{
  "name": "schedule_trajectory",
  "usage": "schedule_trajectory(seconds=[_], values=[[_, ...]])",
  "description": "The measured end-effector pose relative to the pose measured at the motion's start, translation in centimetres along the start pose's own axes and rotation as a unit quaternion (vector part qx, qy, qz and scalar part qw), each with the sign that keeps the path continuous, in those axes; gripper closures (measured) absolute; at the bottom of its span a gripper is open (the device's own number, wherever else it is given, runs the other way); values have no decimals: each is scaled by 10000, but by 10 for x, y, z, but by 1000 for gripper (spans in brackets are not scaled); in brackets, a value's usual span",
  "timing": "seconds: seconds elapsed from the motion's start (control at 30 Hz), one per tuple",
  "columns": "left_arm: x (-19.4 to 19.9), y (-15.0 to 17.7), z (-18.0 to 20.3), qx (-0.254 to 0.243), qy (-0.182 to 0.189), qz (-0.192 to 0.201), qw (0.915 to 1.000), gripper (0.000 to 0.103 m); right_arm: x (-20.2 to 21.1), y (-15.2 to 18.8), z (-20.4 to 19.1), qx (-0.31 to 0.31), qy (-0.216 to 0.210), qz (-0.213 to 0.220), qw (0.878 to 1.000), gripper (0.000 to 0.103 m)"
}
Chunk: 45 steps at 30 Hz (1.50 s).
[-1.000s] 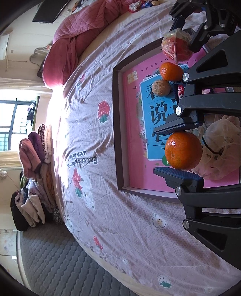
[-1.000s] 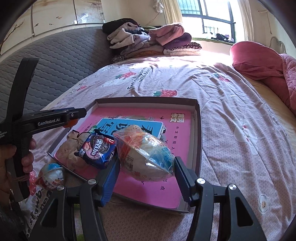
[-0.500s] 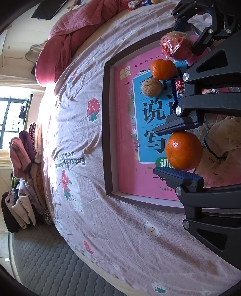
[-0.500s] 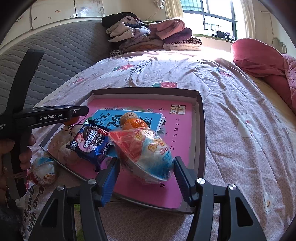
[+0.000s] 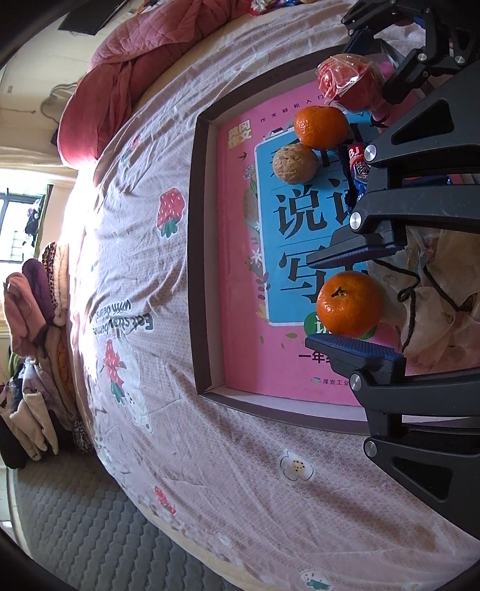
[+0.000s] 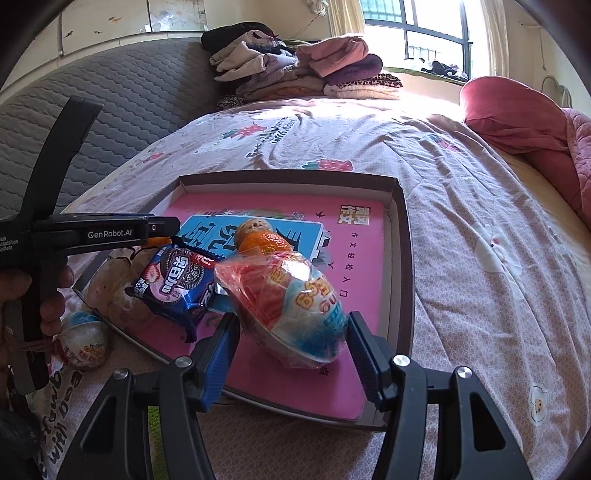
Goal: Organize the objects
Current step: 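Lower the tangerine into the tray with the left tool while the right lowers the candy bag, then open the left tool to release the tangerine while the right tool releases the candy bag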
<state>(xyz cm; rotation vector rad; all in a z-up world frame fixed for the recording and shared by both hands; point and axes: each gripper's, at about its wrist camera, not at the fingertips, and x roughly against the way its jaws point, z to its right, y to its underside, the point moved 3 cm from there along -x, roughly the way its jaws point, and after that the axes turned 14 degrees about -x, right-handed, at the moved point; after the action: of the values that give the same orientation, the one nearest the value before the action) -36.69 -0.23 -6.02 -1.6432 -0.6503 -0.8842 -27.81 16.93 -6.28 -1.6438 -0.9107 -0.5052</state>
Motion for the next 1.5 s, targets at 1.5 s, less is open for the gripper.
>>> schedule_trajectory(seconds=[1.5], values=[[40, 10, -10, 240, 39, 262, 9994, 60, 15, -10, -2, -85, 42, 204, 9997, 44]])
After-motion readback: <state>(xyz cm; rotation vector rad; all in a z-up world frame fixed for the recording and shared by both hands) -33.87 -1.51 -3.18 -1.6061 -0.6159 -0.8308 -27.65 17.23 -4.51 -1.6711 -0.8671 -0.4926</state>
